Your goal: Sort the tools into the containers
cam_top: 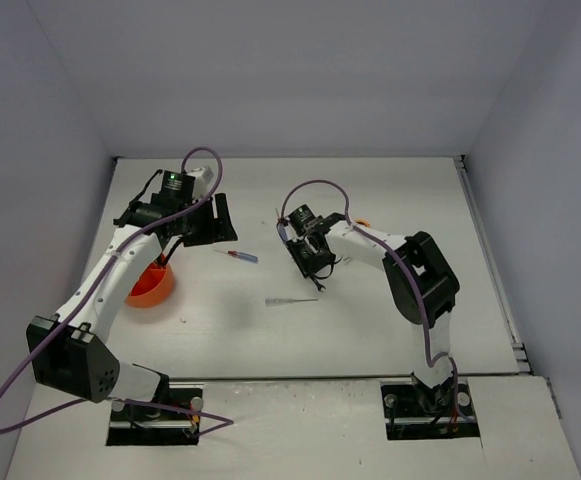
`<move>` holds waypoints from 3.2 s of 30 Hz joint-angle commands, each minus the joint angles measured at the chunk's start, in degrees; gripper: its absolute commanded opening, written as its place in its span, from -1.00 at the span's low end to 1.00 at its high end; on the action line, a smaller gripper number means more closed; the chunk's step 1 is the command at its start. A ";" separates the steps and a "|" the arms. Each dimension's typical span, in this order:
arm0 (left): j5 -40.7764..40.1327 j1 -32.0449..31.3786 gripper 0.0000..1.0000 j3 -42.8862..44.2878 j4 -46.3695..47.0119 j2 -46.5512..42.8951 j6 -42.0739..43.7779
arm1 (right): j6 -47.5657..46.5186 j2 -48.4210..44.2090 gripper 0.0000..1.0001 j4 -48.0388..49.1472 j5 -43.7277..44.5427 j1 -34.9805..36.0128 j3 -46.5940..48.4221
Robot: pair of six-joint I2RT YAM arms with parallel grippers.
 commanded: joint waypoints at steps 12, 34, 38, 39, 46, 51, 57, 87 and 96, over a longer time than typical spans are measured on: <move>0.73 -0.77 0.20 1.92 1.87 -0.70 -0.34 | -0.25 6.44 -1.00 -6.40 -0.80 0.52 1.91; 8.30 -1.46 0.20 -0.31 14.96 -1.03 -9.60 | -3.97 -9.44 -1.00 -3.04 -3.40 2.83 8.46; 6.77 -1.38 0.20 -1.96 18.28 -2.64 -11.78 | -3.83 -11.23 -1.00 -2.30 -4.01 2.96 9.02; 6.66 -1.38 0.20 -2.36 19.79 -3.08 -12.42 | -3.67 -11.97 -1.00 -1.83 -4.15 3.08 8.94; 7.56 -2.03 0.20 -2.40 24.14 -2.71 -14.36 | -3.40 -15.86 -1.00 2.52 -8.31 3.67 8.13; 8.01 -3.92 0.20 -2.54 26.45 -1.60 -15.34 | -3.09 -17.76 -1.00 5.55 -11.49 4.01 8.10; 7.88 -4.86 0.20 -2.45 27.68 -0.69 -16.52 | -2.30 -19.13 -1.00 7.86 -13.86 4.28 8.58; 6.68 -6.74 -0.33 -4.24 31.28 -0.75 -20.24 | 2.35 -23.66 -1.00 14.40 -18.01 5.54 5.57; 5.13 -6.83 -0.93 -6.06 30.76 -2.29 -19.14 | 3.13 -24.77 -1.00 15.49 -17.29 5.77 4.06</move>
